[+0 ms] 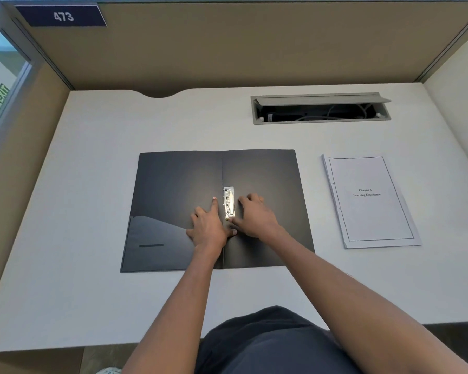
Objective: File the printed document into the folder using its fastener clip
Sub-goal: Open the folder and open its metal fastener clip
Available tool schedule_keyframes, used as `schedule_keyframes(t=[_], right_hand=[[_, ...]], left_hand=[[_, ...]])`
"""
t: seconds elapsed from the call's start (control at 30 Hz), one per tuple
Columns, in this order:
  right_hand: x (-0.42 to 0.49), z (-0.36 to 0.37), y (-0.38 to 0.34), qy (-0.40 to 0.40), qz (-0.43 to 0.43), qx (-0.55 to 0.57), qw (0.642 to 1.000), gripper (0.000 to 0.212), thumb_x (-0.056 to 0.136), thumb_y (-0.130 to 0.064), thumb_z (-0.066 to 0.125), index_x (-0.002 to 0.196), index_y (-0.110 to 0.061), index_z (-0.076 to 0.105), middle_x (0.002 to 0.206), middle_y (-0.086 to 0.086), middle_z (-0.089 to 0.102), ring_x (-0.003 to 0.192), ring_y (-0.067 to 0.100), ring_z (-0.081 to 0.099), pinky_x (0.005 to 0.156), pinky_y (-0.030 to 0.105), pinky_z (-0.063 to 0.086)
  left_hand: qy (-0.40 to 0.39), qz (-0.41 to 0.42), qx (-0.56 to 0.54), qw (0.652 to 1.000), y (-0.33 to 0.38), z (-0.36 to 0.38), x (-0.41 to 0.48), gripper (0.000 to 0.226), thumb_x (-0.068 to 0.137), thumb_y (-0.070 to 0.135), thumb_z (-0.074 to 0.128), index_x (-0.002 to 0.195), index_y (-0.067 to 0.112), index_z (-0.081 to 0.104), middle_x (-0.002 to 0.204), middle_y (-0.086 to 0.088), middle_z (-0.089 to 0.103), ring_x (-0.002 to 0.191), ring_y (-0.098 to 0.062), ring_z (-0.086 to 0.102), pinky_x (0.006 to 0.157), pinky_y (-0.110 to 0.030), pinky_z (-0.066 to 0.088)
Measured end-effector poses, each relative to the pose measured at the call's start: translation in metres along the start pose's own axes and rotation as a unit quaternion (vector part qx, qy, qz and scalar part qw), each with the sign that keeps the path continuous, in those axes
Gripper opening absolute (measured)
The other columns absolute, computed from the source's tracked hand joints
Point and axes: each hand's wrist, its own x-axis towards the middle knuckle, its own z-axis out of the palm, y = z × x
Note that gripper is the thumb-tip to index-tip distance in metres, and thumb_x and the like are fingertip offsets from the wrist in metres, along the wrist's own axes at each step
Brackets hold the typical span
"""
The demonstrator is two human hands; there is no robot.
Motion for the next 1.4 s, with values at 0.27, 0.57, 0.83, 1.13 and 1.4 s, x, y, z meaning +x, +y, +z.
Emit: schedule_keyframes(t=[0.27, 0.57, 0.83, 1.13, 1.4], right_hand=[[0.003, 0.012, -0.017, 0.065, 0.027, -0.012, 0.997, 0.074, 0.089, -0.056, 0.066, 0.141, -0.008, 0.046, 0.138, 0.012, 0.046, 0.132, 0.027, 0.042, 0.108, 0.036, 0.043], [0.003, 0.012, -0.021, 0.079, 0.043, -0.028, 0.996, 0.074, 0.09, -0.053, 0.066, 0.144, -0.008, 0.044, 0.139, 0.009, 0.045, 0.131, 0.025, 0.044, 0.109, 0.034, 0.043], [0.004, 0.012, -0.023, 0.073, 0.045, -0.034, 0.996, 0.076, 0.091, -0.05, 0.067, 0.148, -0.007, 0.04, 0.143, 0.009, 0.043, 0.133, 0.026, 0.042, 0.11, 0.035, 0.043], [0.007, 0.013, -0.023, 0.065, 0.053, -0.03, 0.996, 0.078, 0.091, -0.047, 0.068, 0.15, -0.007, 0.037, 0.144, 0.01, 0.041, 0.134, 0.026, 0.041, 0.111, 0.035, 0.042], [0.009, 0.016, -0.024, 0.063, 0.061, -0.023, 0.996, 0.08, 0.09, -0.048, 0.069, 0.151, -0.007, 0.037, 0.145, 0.01, 0.041, 0.135, 0.026, 0.04, 0.11, 0.036, 0.043]], left_hand=[[0.004, 0.0, -0.007, 1.0, 0.001, 0.0, 0.001, 0.107, 0.075, 0.052, 0.083, 0.16, 0.036, 0.019, 0.138, -0.013, 0.041, 0.13, -0.033, 0.04, 0.096, -0.056, 0.045], [0.001, -0.005, -0.009, 1.0, 0.004, 0.0, 0.001, 0.102, 0.079, 0.047, 0.081, 0.16, 0.035, 0.02, 0.14, -0.013, 0.041, 0.131, -0.034, 0.04, 0.097, -0.056, 0.044], [0.003, -0.007, 0.002, 1.0, 0.004, 0.001, 0.002, 0.1, 0.081, 0.047, 0.08, 0.16, 0.035, 0.019, 0.138, -0.013, 0.042, 0.13, -0.034, 0.041, 0.095, -0.056, 0.045], [0.003, -0.006, 0.006, 1.0, 0.004, 0.001, 0.001, 0.103, 0.08, 0.049, 0.081, 0.161, 0.035, 0.018, 0.139, -0.013, 0.042, 0.13, -0.034, 0.041, 0.095, -0.057, 0.045], [0.003, -0.006, 0.009, 1.0, 0.004, 0.001, 0.002, 0.103, 0.081, 0.046, 0.081, 0.161, 0.036, 0.018, 0.14, -0.014, 0.042, 0.131, -0.035, 0.041, 0.095, -0.057, 0.046]])
